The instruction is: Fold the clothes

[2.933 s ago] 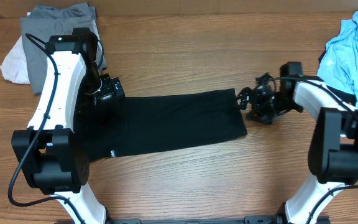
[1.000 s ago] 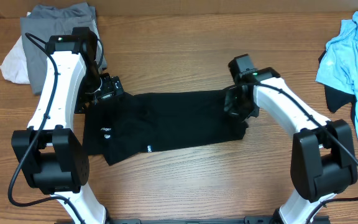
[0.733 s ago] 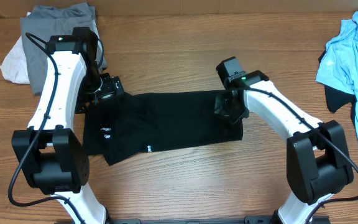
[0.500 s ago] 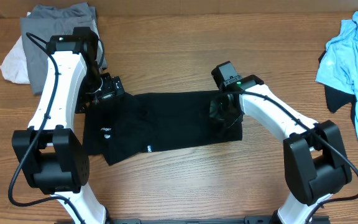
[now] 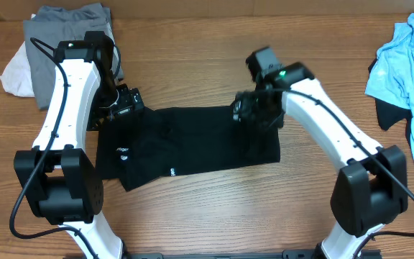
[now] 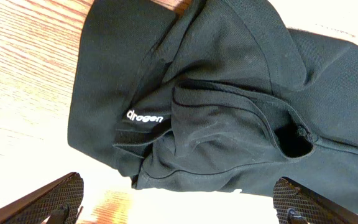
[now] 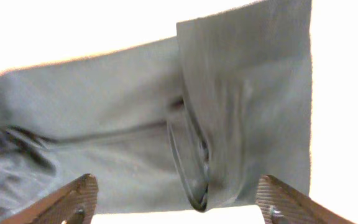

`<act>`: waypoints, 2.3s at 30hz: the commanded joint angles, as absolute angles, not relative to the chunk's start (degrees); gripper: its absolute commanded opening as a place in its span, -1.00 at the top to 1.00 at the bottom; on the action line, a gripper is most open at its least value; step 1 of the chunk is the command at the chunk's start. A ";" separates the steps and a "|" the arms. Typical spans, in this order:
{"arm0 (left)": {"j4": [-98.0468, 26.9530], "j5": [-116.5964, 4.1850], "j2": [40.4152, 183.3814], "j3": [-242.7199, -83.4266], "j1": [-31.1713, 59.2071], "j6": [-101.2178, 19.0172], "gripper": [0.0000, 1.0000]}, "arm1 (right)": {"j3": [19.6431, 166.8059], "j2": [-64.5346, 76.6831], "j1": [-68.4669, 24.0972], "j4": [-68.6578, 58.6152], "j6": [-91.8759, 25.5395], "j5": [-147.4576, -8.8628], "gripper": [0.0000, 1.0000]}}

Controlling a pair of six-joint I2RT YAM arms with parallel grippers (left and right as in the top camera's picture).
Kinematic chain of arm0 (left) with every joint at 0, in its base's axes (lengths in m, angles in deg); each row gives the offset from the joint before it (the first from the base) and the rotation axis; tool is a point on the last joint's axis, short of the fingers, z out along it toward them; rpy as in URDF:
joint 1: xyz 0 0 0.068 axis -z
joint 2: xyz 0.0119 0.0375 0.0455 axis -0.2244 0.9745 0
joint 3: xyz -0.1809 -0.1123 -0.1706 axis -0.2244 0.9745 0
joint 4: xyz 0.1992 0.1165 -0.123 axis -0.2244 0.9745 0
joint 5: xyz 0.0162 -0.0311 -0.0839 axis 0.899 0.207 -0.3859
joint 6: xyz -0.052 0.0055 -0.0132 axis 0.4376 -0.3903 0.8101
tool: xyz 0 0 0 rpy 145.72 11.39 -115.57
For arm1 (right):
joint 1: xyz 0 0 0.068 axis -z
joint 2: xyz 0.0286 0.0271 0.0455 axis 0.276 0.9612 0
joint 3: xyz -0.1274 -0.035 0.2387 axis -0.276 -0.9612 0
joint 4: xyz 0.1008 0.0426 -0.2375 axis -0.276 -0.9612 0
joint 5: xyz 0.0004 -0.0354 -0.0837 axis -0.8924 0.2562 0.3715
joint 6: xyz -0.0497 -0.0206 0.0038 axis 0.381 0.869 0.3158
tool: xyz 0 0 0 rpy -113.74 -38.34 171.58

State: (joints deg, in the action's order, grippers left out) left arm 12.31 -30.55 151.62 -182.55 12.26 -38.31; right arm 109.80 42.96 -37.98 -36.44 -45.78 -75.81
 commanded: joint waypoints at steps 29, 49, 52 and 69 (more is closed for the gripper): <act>11.89 -30.98 151.51 -182.00 12.74 -38.14 -1.00 | 87.42 41.93 -27.44 -15.70 -40.56 -92.33 0.82; 12.33 -30.98 151.51 -182.00 12.74 -38.60 -1.00 | 85.02 41.08 -39.48 -13.71 -48.23 -87.68 0.92; 12.31 -30.98 151.51 -182.00 12.74 -38.60 -1.00 | 88.93 38.87 -38.72 -18.52 -47.72 -86.13 0.81; 12.07 -30.98 151.51 -182.00 12.74 -38.55 -1.00 | 101.28 35.79 -14.63 -30.39 -27.64 -86.52 -1.00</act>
